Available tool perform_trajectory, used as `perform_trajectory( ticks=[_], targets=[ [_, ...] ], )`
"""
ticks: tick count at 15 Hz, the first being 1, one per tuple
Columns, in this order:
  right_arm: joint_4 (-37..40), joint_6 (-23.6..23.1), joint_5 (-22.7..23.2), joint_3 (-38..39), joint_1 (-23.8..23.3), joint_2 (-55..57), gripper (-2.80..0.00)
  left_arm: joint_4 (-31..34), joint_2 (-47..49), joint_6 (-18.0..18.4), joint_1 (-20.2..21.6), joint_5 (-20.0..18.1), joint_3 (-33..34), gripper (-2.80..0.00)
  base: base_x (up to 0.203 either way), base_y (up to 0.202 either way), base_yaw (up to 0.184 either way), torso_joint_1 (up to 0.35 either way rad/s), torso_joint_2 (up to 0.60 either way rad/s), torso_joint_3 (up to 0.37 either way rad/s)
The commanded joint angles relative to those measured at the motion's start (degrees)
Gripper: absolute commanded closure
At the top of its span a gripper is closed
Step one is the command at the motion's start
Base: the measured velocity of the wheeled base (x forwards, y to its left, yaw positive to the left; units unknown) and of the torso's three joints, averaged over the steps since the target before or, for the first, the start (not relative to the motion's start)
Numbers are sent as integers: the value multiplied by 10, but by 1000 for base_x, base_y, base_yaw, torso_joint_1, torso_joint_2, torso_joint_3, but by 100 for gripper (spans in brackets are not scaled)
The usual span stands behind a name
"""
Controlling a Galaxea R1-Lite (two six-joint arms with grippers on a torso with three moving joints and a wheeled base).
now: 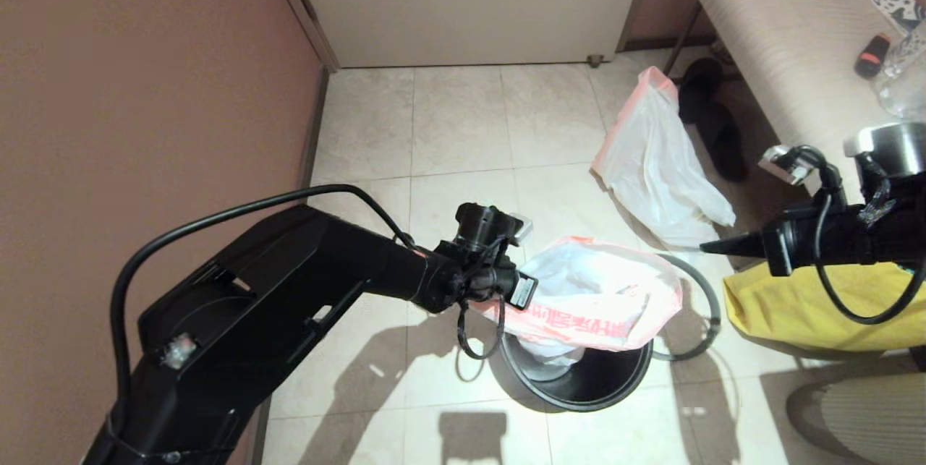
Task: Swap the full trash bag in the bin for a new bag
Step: Put the new garbage bag on the trash can
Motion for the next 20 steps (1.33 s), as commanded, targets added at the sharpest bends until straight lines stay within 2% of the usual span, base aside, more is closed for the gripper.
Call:
perform_trajectory(
  ticks=[1,4,8,12,16,20],
  targets=[
    [-2,0,-3,0,12,57,0,-19,0,-9,-1,0,16,0,0,0,0,0,0,0],
    [-59,45,-18,0,44,117,0,-26,10,-23,-1,0,16,0,0,0,0,0,0,0],
    [-166,136,-51,1,48,165,0,-55,28,-24,-5,0,15,0,0,0,0,0,0,0],
    [-252,187,-112,3,63,194,0,-82,30,-41,-4,0,30,0,0,0,0,0,0,0],
    [-271,192,-157,6,86,228,0,-129,21,-49,0,0,47,0,0,0,0,0,0,0],
    [-269,191,-174,2,101,250,0,-183,40,-56,11,0,57,0,0,0,0,0,0,0]
  ],
)
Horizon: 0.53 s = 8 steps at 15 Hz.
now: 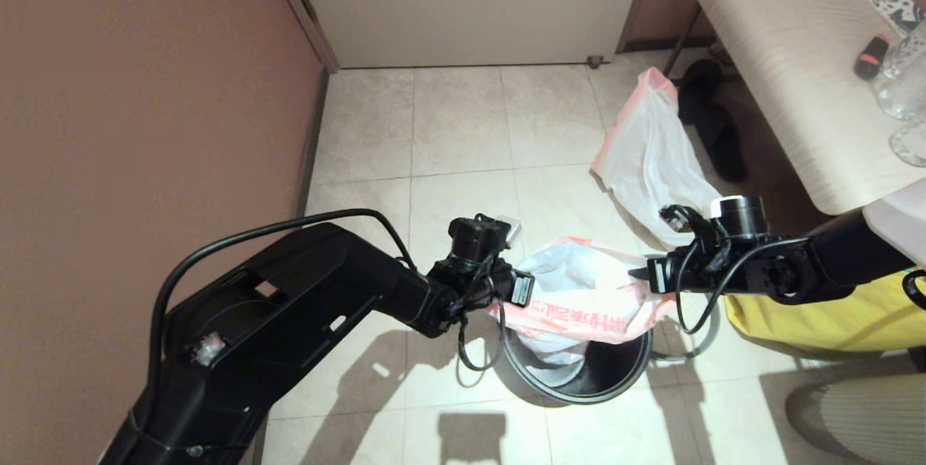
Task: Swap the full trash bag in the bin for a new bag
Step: Put the new garbage bag on the trash can
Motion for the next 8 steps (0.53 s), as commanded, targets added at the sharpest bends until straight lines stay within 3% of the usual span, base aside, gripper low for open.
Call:
perform_trajectory(
  ticks=[1,4,6,8],
  targets=[
    [2,0,-7,-1,5,19,0,-5,15,1,10,1,-5,0,0,0,0,0,0,0],
    [2,-4,-38,-4,17,31,0,1,31,-2,28,2,-55,0,0,0,0,0,0,0],
    [7,-11,-42,0,18,10,0,32,42,-7,34,23,-99,0,0,0,0,0,0,0],
    [29,-44,-52,5,18,6,0,52,45,-31,37,37,-125,0,0,0,0,0,0,0]
  ],
)
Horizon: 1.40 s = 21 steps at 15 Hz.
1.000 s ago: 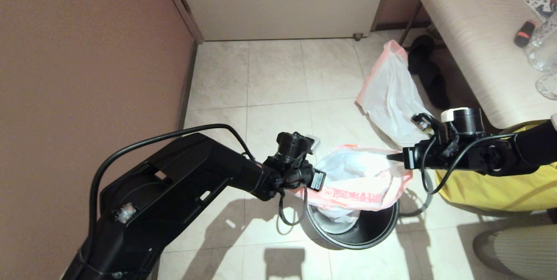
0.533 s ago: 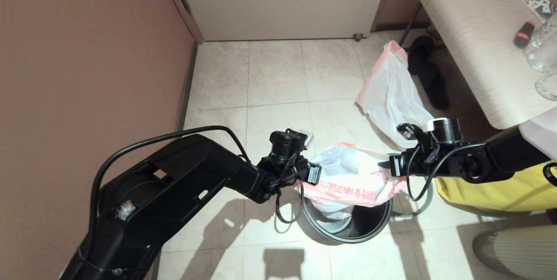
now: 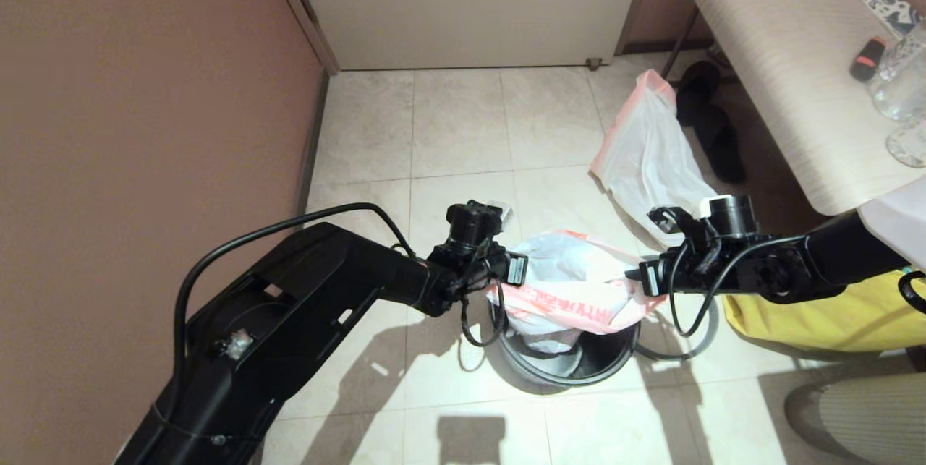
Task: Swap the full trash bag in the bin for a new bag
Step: Put the new garbage bag on the trash can
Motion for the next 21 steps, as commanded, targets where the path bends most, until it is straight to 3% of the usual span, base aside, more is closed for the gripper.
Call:
perform_trajectory(
  ticks=[1,5,7,11,15,21],
  targets=[
    [5,-9,-7,1,1,7,0,-2,7,-5,6,7,-19,0,0,0,0,0,0,0],
    [38,-57,-56,3,16,27,0,-2,8,-6,7,8,-20,0,0,0,0,0,0,0],
    [67,-104,-120,1,18,30,0,-2,11,-16,8,12,-22,0,0,0,0,0,0,0],
    [88,-113,-138,-2,16,28,0,-1,16,-23,12,24,-33,0,0,0,0,9,9,-3],
    [92,-110,-122,-2,18,15,0,0,17,-25,15,23,-36,0,0,0,0,0,0,0],
    [87,-63,-36,2,-4,-79,0,-1,22,-26,11,23,-34,0,0,0,0,0,0,0]
  ],
)
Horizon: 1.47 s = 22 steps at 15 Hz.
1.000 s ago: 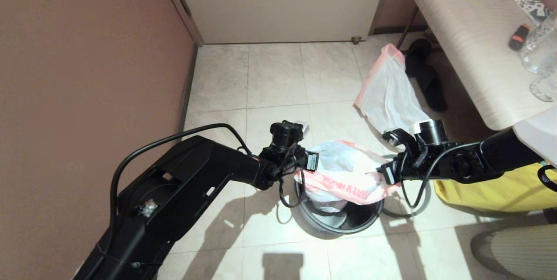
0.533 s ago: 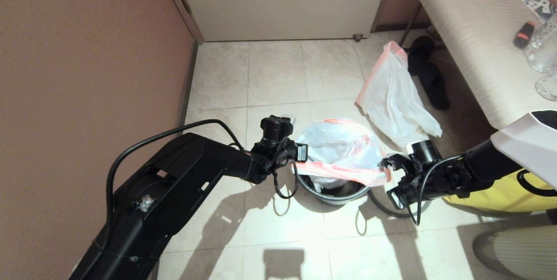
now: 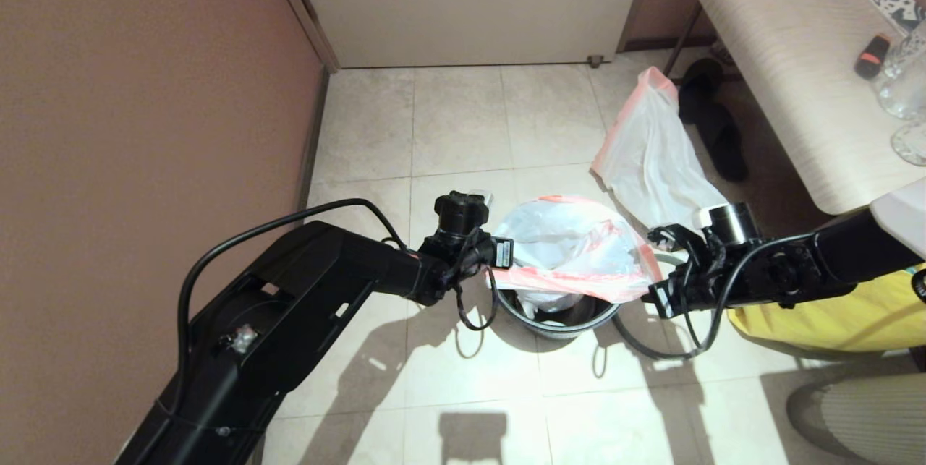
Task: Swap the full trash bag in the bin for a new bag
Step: Put the new garbage bag on the trash can
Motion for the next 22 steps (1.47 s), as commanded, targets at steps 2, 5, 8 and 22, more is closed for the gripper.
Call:
perform_trajectory(
  ticks=[2,5,8,22],
  targets=[
    [-35,35,28,3,-7,-41,0,0,5,0,-7,0,3,0,0,0,0,0,0,0],
    [-25,22,48,22,-12,-79,0,1,12,0,-7,1,-3,0,0,0,0,0,0,0],
    [79,-48,70,20,-14,-130,0,0,16,0,-8,6,-6,0,0,0,0,0,0,0],
    [-55,119,65,2,38,-2,0,0,21,0,-16,7,-6,0,0,0,0,0,0,0]
  ],
)
